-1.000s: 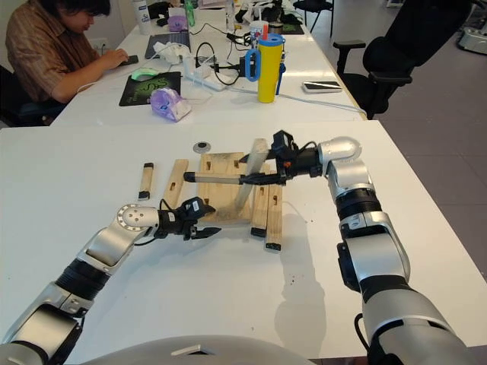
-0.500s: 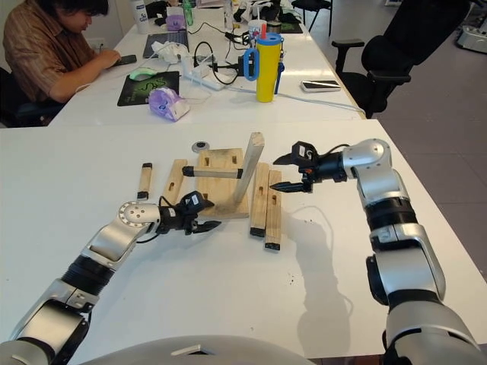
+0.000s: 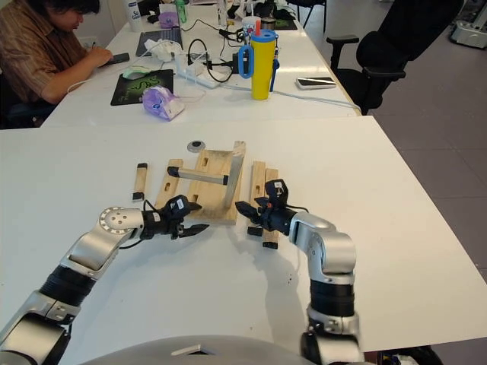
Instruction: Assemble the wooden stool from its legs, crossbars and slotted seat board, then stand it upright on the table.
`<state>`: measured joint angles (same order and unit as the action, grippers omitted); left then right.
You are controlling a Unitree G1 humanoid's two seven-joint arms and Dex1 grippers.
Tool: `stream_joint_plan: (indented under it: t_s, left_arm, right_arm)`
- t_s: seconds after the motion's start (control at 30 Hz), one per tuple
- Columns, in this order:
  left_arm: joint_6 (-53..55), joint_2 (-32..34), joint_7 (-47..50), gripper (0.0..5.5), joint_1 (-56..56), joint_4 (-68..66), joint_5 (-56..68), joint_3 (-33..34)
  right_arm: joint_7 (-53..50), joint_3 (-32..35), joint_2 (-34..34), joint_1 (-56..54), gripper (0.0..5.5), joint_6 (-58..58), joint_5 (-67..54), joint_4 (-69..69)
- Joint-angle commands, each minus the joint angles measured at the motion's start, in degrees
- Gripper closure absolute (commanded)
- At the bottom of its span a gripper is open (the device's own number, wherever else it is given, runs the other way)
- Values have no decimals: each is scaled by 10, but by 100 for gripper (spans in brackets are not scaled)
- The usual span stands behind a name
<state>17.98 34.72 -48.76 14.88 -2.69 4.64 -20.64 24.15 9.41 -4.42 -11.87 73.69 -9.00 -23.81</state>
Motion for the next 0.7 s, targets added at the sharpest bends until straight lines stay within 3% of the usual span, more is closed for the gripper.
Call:
stream_joint_plan:
  t_s: [0.03,0.27,0.53,0.7]
  left_arm:
    - [89,36,-17,246,-81,-49,-34,-41]
    - [93,29,-10,246,-85,-44,-35,-46]
    - [94,20,0,246,-88,-45,-34,-49]
    - [92,18,1,246,-81,-51,-37,-51]
  right_arm:
    - [-92,29,-73,14,203,99,18,-64]
    - [-121,30,-82,6,203,143,-14,-84]
    - [-118,-16,-55,7,203,133,-66,-109]
    - [-125,2,-79,19,203,143,-87,-75]
